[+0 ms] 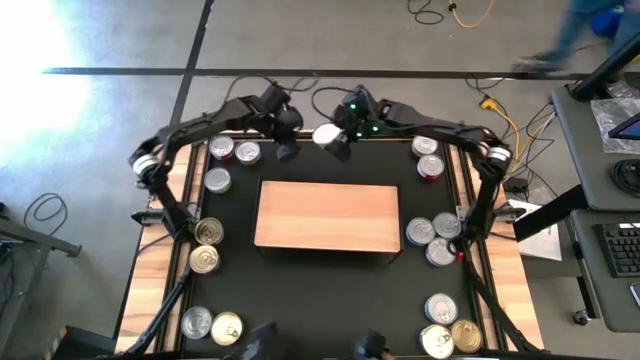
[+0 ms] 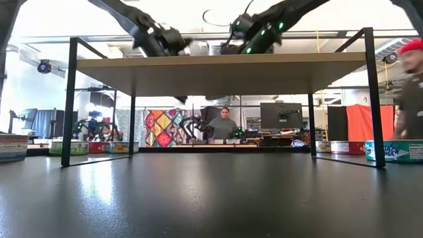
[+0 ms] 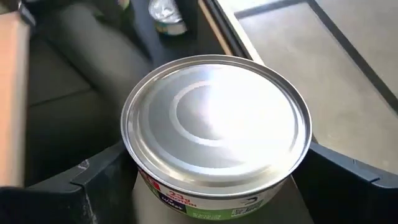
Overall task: Stack canned seafood by type on shelf
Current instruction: Put the green white tuna can on the shelf
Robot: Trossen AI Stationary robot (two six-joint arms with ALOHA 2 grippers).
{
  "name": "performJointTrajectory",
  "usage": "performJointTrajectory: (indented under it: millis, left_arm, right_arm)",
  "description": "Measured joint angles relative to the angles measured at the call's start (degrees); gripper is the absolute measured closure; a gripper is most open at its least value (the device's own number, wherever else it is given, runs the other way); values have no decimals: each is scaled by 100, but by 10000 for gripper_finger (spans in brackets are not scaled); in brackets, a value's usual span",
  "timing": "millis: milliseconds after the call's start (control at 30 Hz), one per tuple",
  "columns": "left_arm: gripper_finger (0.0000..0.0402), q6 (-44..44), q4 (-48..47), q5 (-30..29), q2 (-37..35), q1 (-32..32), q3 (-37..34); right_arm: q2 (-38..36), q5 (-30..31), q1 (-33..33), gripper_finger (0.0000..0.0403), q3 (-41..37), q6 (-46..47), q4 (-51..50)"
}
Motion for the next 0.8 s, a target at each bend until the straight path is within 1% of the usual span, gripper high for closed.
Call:
performJointTrajectory:
  millis: [200, 367, 433, 633, 700, 800]
  left_arm:
    - [210, -524, 565, 12, -725, -308, -272]
    - [210, -1408, 853, 0, -1052, -889, -368]
    - [210, -1560, 1099, -7, -1088, -1226, -369]
    - [210, -1894, 1776, -22, -1002, -2182, -369]
    - [210, -1964, 2091, -20, -934, -2411, -371]
    - [210, -2046, 2668, -9, -841, -2560, -373]
  right_arm:
    - [-782, 97, 387, 41, -104, 108, -982]
    - [-1387, 294, 975, 41, -503, 496, -1098]
    - [-1654, 515, 1293, 41, -727, 686, -1091]
    - [-2493, 1453, 2261, 41, -1571, 1409, -1028]
    - [-2770, 1745, 2520, 41, -1873, 1766, -1039]
    - [-3156, 2174, 2880, 41, -2301, 2211, -1018]
